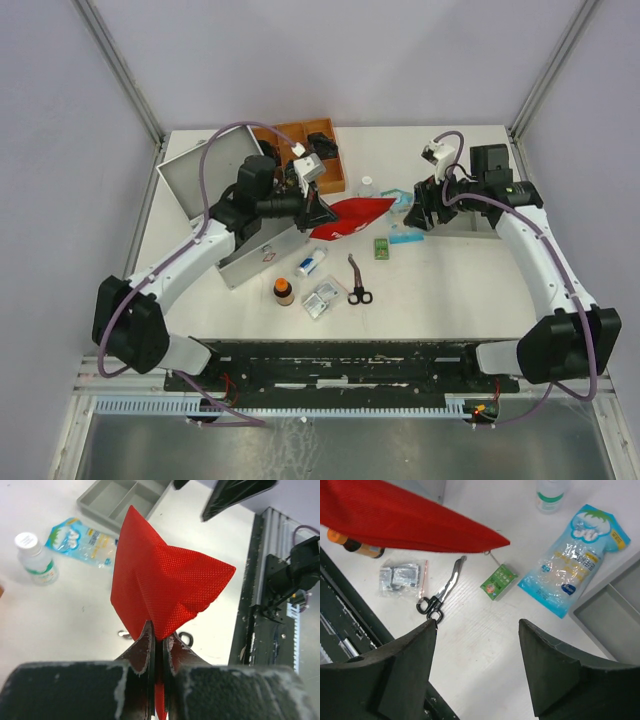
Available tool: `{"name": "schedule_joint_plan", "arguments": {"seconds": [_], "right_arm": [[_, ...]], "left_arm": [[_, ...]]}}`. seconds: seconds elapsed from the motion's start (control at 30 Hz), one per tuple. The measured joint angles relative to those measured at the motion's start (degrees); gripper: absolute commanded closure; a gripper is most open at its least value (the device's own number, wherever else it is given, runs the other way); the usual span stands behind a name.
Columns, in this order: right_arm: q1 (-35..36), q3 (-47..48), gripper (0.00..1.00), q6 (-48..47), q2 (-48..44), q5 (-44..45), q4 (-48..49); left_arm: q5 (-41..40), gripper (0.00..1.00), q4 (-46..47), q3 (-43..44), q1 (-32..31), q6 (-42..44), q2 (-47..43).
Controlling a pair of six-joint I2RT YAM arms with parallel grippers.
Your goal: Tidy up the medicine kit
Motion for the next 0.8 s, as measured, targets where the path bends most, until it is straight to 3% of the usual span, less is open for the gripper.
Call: {"name": "schedule_joint_plan", "arguments": {"seconds": [0.2,0.43,0.63,0.8], "right_arm": [[0.0,0.1,0.24,-3.3,-4.1,-3.4,-4.6],[0.0,-3.0,0.24,-3.1,-10.5,-4.3,-4.8],[0.0,-5.9,0.24,-2.7,-12.0,-4.1,-4.2],[0.0,-7.1,0.24,-2.7,-12.0,-3.6,-4.1]], "left_arm": [[-6.6,0.97,-12.8,2.8,3.1,6.6,-5.5],[-11.4,0.97,-21.4,7.3,15.6,7.2,-12.4],[-4.1,0.97,-27.2,8.9,30.7,2.1,-10.4],[1.2,0.97,-29.1,6.8,36.5,-1.6,-8.5]]}}
